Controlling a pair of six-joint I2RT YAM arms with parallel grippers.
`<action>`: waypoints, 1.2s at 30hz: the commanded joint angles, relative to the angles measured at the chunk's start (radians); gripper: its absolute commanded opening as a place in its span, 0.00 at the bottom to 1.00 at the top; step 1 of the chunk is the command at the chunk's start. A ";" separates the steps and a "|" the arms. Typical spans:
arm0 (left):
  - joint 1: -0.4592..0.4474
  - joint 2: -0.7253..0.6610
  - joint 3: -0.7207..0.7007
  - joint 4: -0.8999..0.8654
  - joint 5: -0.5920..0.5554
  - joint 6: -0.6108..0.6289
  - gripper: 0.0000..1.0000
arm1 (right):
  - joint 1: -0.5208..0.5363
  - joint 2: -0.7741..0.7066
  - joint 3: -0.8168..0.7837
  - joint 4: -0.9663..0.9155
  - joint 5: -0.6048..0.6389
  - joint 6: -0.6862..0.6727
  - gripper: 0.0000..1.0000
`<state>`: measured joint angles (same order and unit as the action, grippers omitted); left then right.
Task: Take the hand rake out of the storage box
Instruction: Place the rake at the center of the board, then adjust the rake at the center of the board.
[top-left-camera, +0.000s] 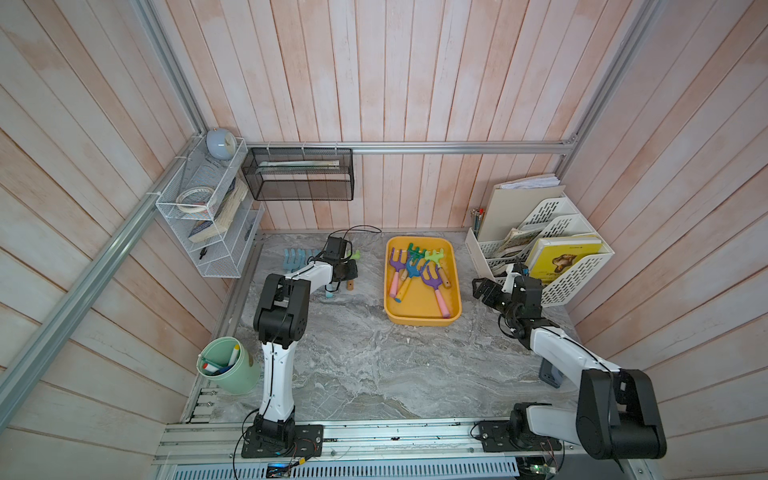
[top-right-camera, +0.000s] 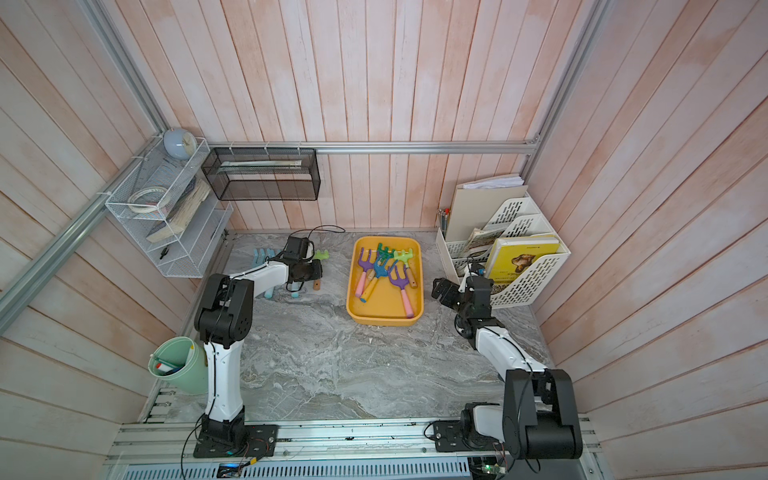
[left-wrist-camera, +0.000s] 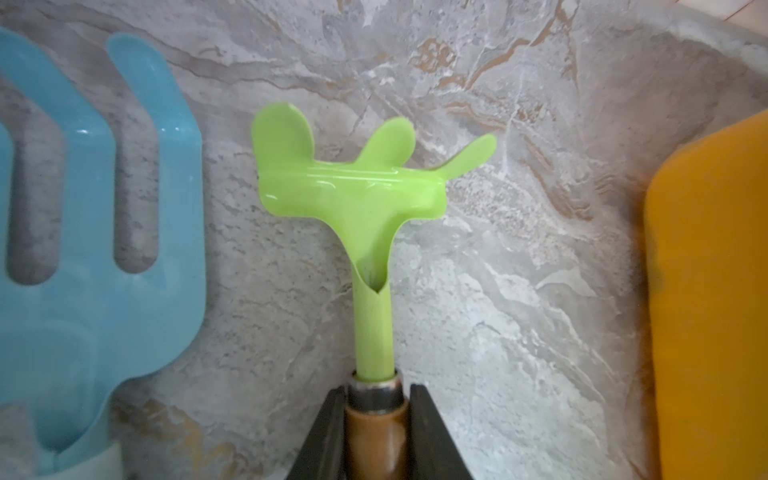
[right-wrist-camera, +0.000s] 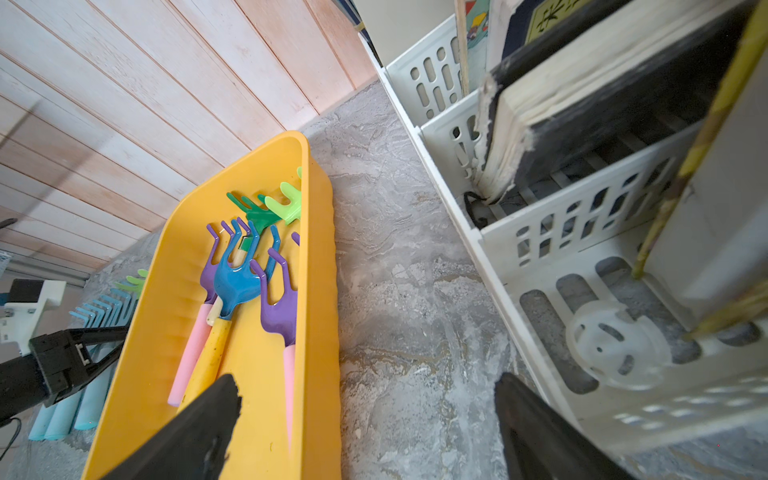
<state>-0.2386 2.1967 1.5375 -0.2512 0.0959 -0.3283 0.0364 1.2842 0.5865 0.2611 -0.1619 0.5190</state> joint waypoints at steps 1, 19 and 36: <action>0.008 0.036 0.032 -0.025 -0.018 -0.010 0.22 | -0.004 -0.002 -0.008 0.009 -0.005 -0.005 0.98; -0.008 -0.144 -0.031 -0.039 -0.116 -0.003 0.52 | -0.004 0.000 -0.011 0.008 -0.021 -0.002 0.98; 0.041 -0.135 -0.181 -0.001 -0.153 -0.015 0.51 | -0.004 -0.020 -0.025 -0.008 -0.016 -0.004 0.98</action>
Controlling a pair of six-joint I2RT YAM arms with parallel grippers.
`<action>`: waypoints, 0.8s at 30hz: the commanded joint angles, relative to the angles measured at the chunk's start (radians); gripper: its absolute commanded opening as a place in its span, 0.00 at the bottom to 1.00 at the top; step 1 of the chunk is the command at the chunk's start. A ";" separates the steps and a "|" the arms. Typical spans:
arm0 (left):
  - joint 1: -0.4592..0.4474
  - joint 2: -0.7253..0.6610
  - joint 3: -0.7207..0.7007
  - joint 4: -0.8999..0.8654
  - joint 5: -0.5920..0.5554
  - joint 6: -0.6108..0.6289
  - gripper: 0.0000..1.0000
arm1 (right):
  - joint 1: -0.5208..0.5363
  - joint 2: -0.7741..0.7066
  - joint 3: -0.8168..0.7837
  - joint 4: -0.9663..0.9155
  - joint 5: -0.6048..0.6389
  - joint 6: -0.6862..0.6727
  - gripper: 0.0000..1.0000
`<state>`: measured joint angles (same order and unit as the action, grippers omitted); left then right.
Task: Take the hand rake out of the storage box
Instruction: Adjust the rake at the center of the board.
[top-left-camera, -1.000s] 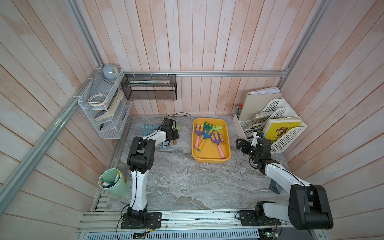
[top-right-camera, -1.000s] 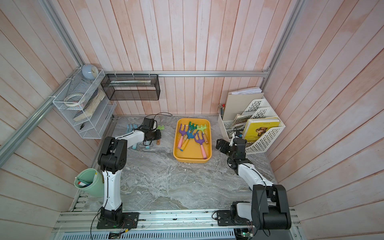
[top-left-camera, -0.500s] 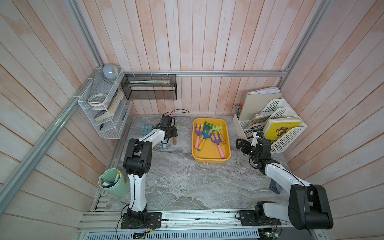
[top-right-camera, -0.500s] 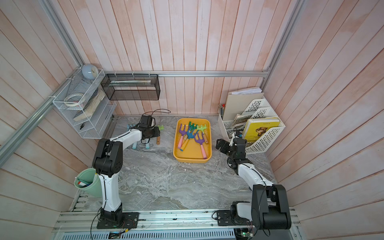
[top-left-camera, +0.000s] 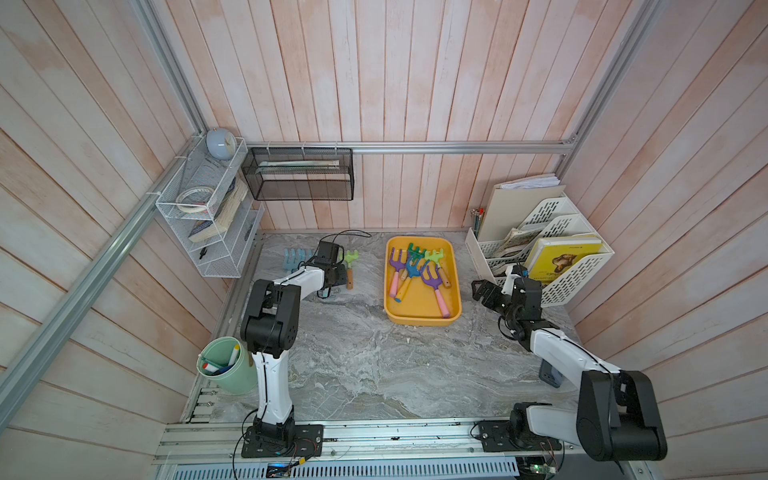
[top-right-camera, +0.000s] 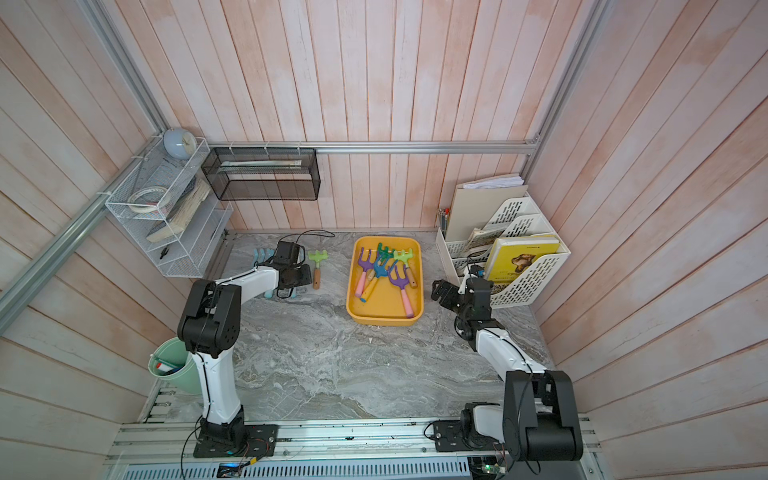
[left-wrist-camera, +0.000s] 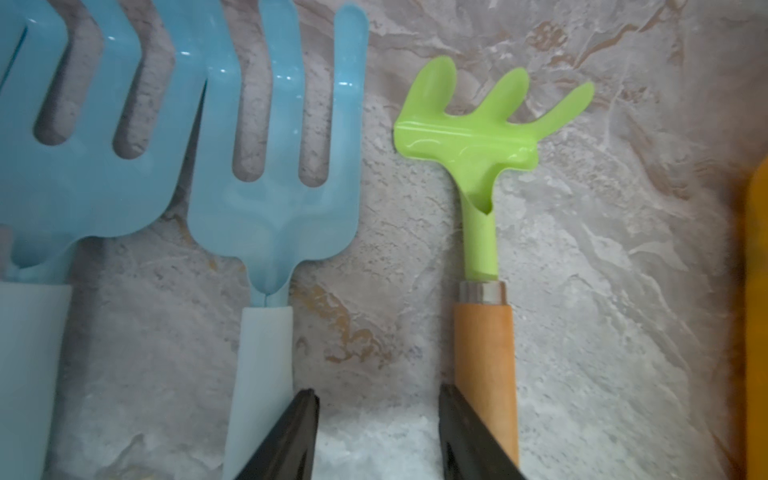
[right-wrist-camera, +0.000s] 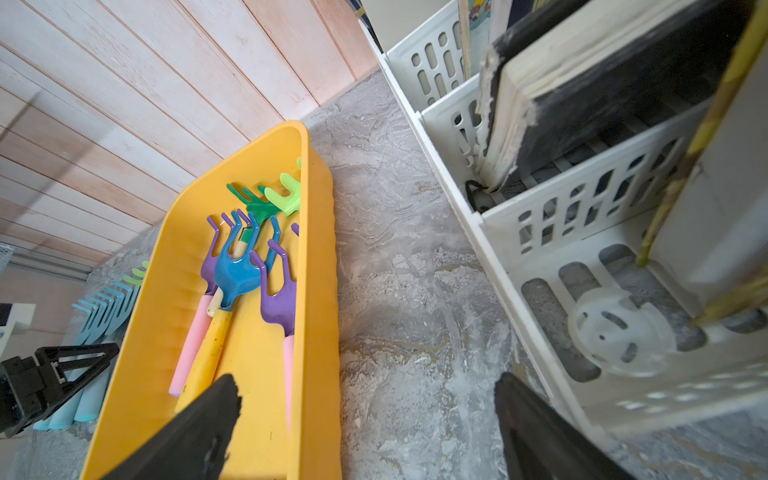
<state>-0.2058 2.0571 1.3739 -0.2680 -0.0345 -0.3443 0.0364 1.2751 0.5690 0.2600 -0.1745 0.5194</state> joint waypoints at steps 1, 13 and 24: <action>0.012 0.004 -0.023 0.017 -0.020 -0.001 0.52 | -0.004 -0.010 -0.008 -0.005 -0.002 -0.004 0.98; -0.058 -0.076 -0.003 0.041 0.009 -0.012 0.51 | -0.004 -0.002 -0.009 0.002 -0.002 -0.004 0.98; -0.107 0.115 0.206 -0.037 -0.011 -0.002 0.51 | -0.004 -0.006 -0.013 0.001 -0.002 -0.004 0.98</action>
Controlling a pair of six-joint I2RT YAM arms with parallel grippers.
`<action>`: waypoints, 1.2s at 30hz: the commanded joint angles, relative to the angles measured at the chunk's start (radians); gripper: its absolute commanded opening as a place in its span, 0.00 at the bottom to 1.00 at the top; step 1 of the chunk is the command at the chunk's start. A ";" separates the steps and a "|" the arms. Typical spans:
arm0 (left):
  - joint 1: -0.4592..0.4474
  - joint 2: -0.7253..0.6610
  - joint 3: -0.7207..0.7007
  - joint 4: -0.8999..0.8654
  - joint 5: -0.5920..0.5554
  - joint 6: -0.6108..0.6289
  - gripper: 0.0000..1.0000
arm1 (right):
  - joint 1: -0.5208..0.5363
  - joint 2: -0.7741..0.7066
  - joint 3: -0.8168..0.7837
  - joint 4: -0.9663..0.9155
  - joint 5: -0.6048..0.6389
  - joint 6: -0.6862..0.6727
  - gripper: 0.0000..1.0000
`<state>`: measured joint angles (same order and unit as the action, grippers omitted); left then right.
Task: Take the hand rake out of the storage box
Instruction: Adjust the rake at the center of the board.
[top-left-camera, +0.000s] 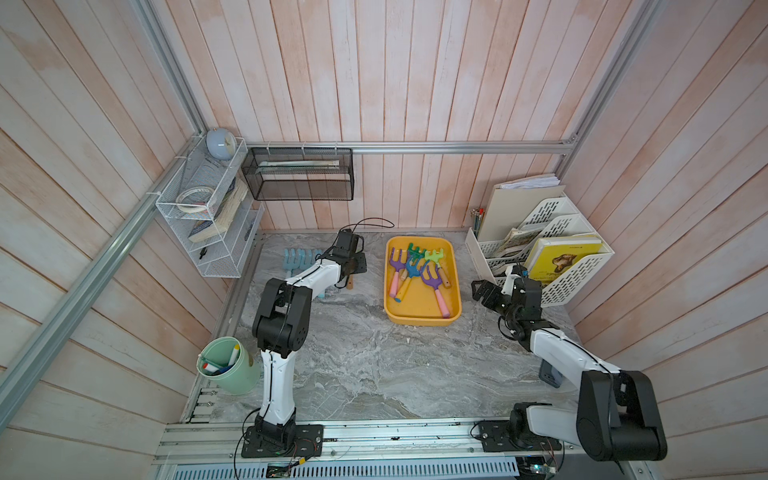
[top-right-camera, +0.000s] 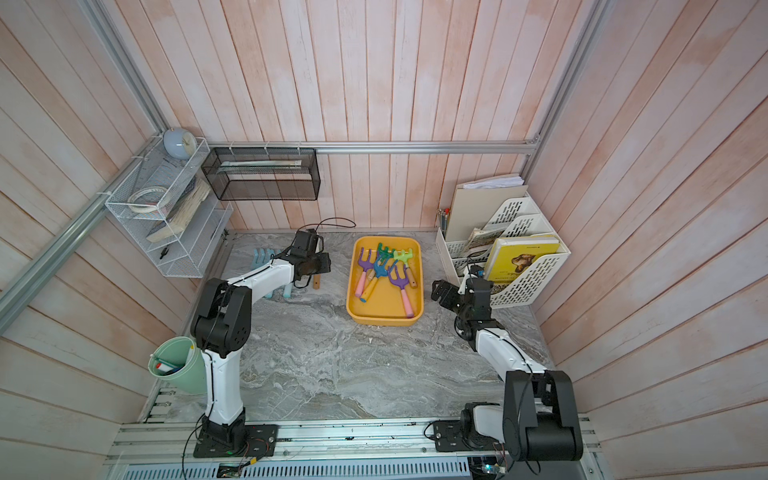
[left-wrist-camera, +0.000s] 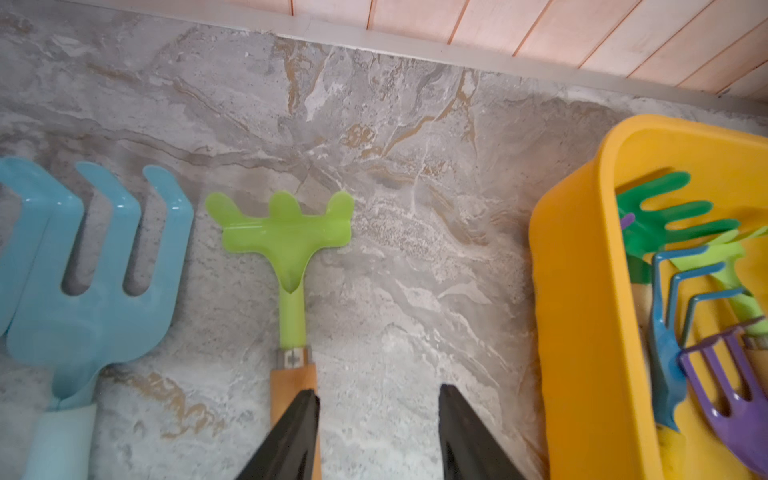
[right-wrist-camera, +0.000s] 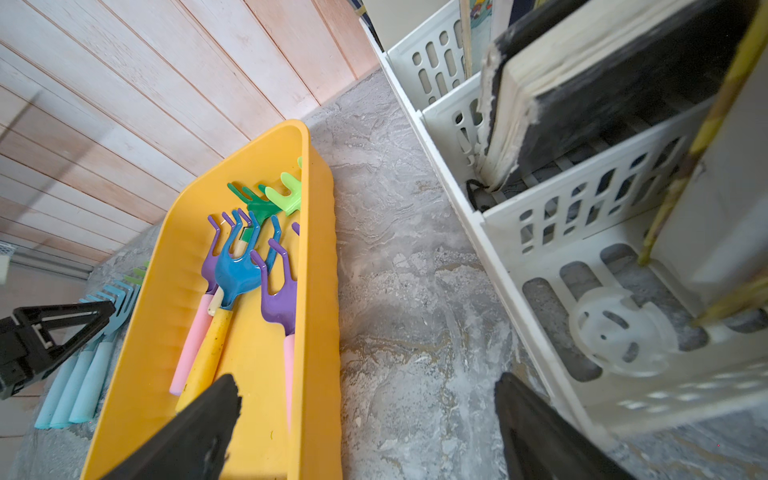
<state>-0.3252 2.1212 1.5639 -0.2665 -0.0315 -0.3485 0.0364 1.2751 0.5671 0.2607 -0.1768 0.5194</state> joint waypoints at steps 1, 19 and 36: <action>0.012 0.056 0.019 -0.040 -0.018 0.003 0.51 | -0.003 -0.006 -0.009 0.001 0.000 -0.004 0.98; 0.012 0.024 -0.024 -0.035 -0.055 0.001 0.51 | -0.004 0.012 -0.009 0.014 -0.009 -0.002 0.98; 0.003 0.081 0.017 -0.056 -0.095 0.008 0.48 | -0.004 0.017 -0.009 0.015 -0.013 -0.001 0.98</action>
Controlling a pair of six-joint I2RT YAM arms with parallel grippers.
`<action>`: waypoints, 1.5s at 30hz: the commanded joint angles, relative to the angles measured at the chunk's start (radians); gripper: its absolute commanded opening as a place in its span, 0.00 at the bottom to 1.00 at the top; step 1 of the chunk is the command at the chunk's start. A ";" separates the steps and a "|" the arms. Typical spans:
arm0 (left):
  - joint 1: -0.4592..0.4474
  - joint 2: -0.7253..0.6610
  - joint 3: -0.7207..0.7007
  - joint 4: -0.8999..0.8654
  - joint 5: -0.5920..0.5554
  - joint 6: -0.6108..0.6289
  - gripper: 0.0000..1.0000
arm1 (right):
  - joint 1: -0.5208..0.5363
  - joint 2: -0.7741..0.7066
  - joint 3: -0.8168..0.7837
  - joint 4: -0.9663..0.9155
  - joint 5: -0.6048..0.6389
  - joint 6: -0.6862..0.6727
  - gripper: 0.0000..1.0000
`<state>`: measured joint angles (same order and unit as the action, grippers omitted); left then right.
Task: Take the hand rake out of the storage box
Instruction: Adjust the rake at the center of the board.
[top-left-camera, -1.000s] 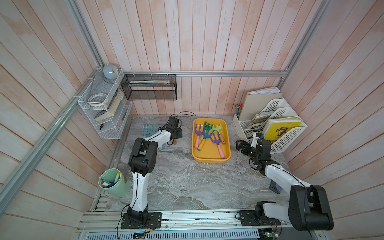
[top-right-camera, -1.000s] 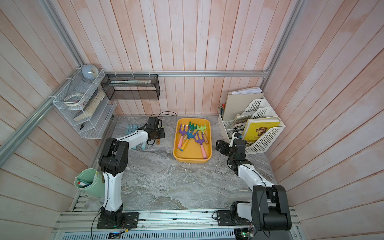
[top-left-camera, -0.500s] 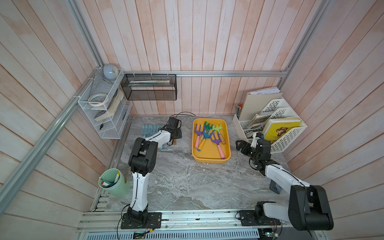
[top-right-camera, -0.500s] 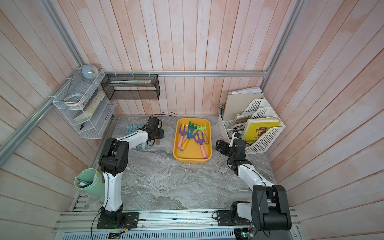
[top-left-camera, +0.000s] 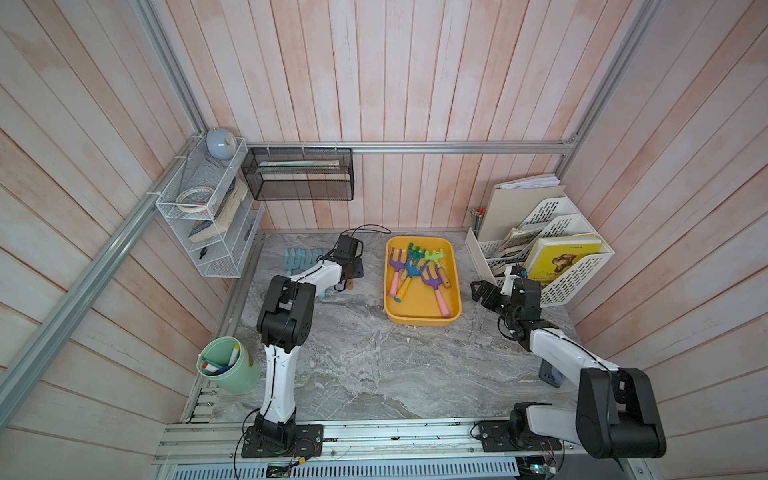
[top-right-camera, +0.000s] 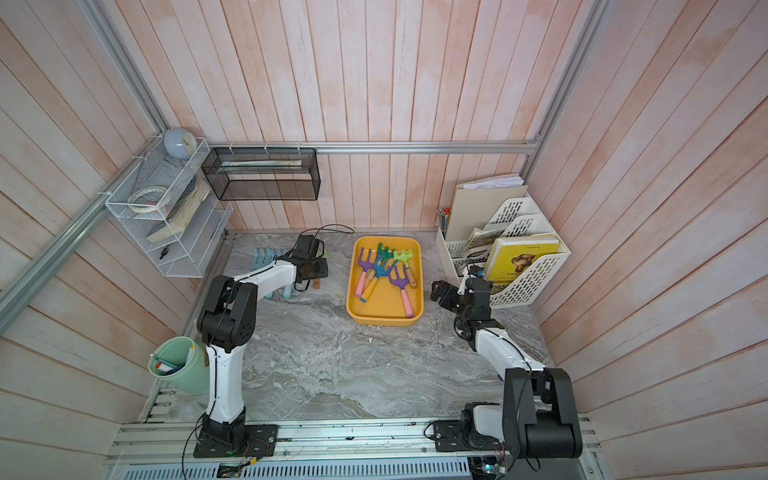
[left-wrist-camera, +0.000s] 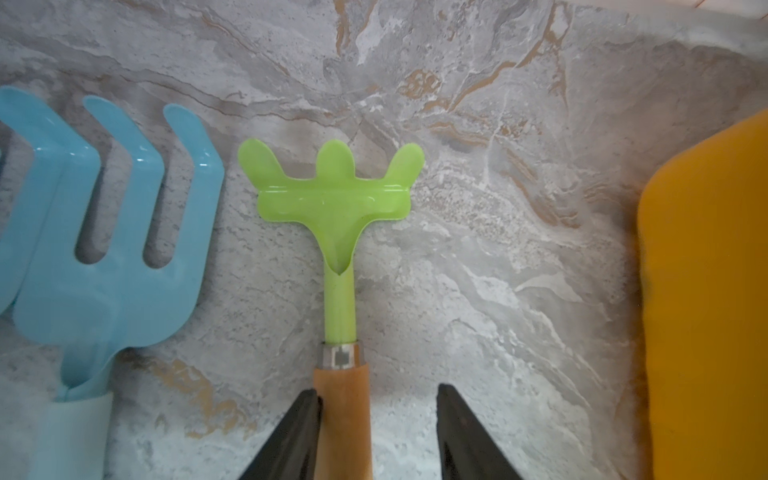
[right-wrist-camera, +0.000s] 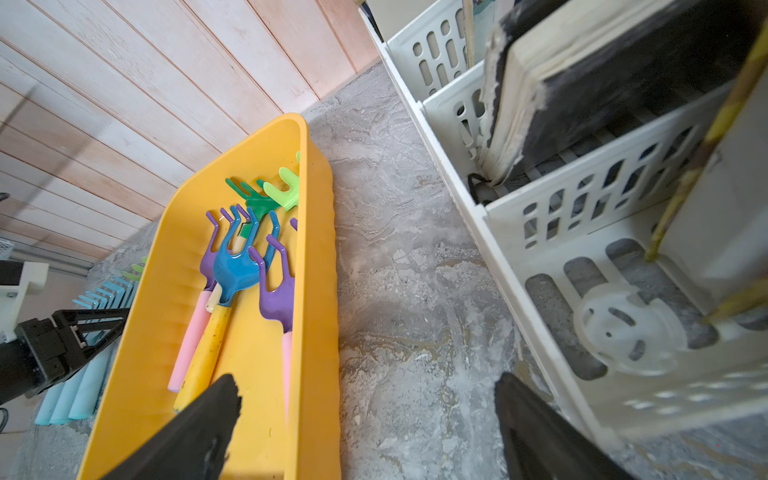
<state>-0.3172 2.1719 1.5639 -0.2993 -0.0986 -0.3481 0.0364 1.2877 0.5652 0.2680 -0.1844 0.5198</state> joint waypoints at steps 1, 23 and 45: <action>-0.005 0.030 0.014 -0.023 -0.034 0.008 0.47 | -0.004 0.002 -0.009 0.009 -0.006 -0.001 0.98; 0.006 -0.036 -0.104 -0.012 -0.062 -0.005 0.18 | -0.004 0.010 -0.011 0.016 -0.012 0.000 0.98; 0.007 -0.105 -0.093 -0.067 -0.098 0.009 0.50 | -0.004 0.010 -0.015 0.025 -0.023 0.006 0.98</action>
<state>-0.3134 2.1147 1.4437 -0.3264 -0.1722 -0.3470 0.0364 1.2884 0.5564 0.2840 -0.1932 0.5224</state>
